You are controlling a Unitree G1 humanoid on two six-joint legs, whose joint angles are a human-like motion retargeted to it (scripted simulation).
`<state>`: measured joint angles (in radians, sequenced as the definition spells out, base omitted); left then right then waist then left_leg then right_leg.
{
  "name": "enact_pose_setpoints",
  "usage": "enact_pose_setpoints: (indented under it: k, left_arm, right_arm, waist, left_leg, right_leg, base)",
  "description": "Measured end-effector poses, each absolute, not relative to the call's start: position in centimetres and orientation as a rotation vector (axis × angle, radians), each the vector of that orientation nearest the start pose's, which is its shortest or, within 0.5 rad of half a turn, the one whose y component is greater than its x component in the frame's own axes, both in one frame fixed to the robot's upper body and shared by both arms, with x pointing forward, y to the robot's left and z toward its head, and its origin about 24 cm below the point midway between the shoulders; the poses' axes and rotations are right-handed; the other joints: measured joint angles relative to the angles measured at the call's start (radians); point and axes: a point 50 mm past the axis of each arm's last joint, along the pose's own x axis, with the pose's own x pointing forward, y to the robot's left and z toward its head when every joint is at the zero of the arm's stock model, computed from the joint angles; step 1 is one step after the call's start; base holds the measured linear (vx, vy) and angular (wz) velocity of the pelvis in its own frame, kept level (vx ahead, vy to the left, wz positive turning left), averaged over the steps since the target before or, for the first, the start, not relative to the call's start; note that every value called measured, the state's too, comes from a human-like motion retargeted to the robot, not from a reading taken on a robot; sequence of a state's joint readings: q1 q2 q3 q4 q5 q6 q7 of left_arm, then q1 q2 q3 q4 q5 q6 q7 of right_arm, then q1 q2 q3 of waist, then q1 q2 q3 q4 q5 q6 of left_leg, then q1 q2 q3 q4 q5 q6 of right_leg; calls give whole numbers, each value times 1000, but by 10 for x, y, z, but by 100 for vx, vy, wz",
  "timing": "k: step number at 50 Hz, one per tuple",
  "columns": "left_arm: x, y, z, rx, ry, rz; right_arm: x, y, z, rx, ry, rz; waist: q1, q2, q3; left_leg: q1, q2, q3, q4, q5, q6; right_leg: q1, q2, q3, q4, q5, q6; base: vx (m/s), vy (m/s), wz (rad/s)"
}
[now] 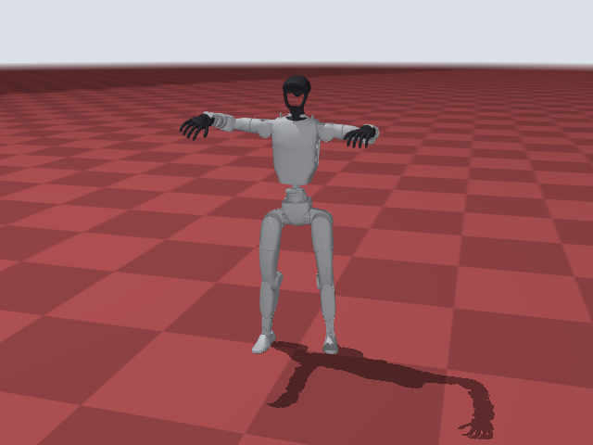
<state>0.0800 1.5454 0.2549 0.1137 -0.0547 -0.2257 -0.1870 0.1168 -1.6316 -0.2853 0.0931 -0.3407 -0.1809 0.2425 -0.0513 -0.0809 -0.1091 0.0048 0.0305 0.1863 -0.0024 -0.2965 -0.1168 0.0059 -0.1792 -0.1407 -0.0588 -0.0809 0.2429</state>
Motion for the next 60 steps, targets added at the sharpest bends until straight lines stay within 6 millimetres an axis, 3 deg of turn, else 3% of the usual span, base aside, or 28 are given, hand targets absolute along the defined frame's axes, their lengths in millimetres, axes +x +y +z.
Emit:
enact_pose_setpoints:
  k: [36, 46, 55, 60]
  left_arm:
    - [262, 323, 269, 1467, -141, -159]
    - [271, 303, 270, 1434, -216, -219]
    - [284, 264, 274, 1378, -378, -286]
    - [294, 246, 266, 1326, -436, -319]
  right_arm:
    - [233, -349, 276, -1958, 140, 114]
    - [242, -327, 267, -1879, 52, 202]
    - [257, -292, 250, -1714, -82, 321]
    - [269, -273, 234, -1632, -141, 390]
  waist:
    - [46, -1, 19]
    - [64, -9, 45]
    - [71, -20, 55]
    - [61, -22, 50]
  left_leg:
    - [4, 2, 10, 1, 1, 3]
    - [6, 5, 17, 0, 4, 8]
    - [11, 11, 18, 2, 3, 13]
    - [15, 18, 13, 9, -4, 10]
  right_leg:
    - [-3, 2, 12, 2, 1, 1]
    - [-8, 5, 24, 5, 1, 7]
    - [-8, 12, 31, 10, -6, 1]
    - [-1, 18, 32, 16, -26, -6]
  base:
    - [0, 0, 0]
    - [0, 0, 0]
    - [0, 0, 0]
    - [1, -1, 2]
